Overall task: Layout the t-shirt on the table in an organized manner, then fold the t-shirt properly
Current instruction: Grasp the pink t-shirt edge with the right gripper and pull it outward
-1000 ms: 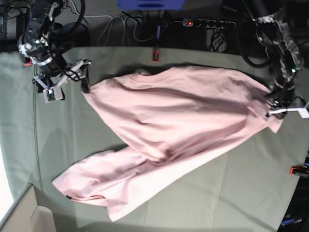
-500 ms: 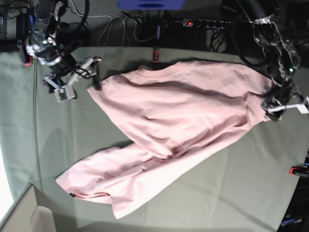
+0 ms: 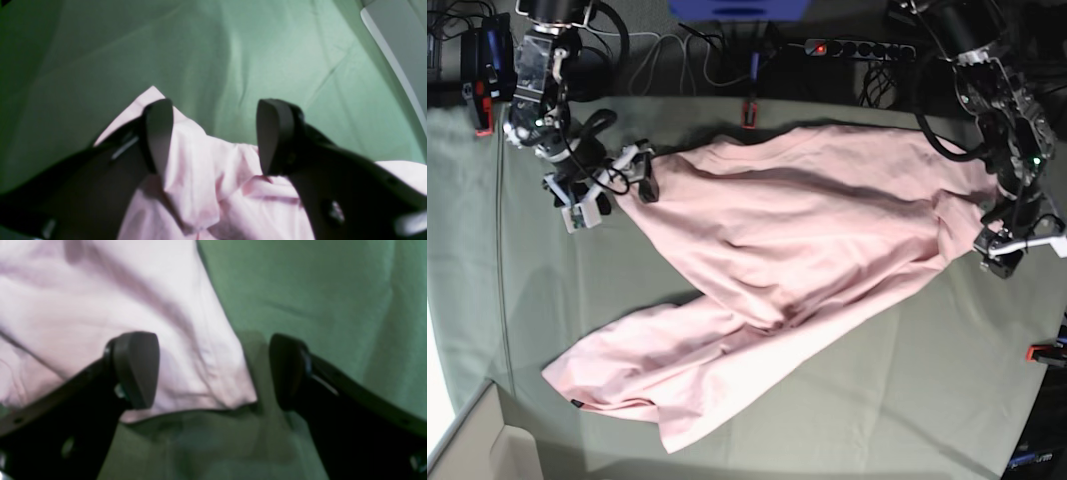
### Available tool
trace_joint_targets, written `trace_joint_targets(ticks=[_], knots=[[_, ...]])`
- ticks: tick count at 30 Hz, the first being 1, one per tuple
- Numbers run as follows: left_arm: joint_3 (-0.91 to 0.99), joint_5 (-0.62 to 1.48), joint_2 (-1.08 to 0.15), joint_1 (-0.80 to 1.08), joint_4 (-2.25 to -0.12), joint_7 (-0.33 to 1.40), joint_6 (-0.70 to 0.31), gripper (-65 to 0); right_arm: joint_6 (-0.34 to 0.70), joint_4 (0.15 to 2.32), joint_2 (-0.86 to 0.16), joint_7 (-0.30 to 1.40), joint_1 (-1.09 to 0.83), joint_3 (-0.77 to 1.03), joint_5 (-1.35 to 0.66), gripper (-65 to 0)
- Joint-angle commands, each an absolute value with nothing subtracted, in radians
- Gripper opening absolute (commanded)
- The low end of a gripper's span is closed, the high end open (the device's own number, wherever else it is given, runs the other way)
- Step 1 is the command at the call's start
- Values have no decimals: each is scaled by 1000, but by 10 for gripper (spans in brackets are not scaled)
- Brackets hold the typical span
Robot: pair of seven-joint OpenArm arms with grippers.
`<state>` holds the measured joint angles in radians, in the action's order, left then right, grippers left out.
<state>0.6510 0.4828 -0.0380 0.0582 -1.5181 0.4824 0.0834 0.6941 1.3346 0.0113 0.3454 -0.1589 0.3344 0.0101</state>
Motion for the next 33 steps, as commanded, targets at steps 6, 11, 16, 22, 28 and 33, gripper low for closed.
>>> trace_joint_targets(ticks=[6,11,16,22,28,33], knots=[[650,484,-48,7,-1512,461,81,-265,698,1340,2,335,-163,257,-1,-202],[627,479,-48,-36,-1457,461,81,-266,698,1340,4,340,-162,223,-1,-507],[532,476,-58,-73,-1386,453,81,-266,698,1348,-21,338,-177,237,1,-650],[430,484,-53,-85,-1385,452,81,-266,698,1452,-101,338,-182,433,-1,-650],[394,484,-47,-85,-1391,452,81,-264,698,1484,-180,341,-105,657,-1,-650],[358,484,-42,-85,-1385,452,81,-261,698,1346,-246,341,10,762,1,-650]])
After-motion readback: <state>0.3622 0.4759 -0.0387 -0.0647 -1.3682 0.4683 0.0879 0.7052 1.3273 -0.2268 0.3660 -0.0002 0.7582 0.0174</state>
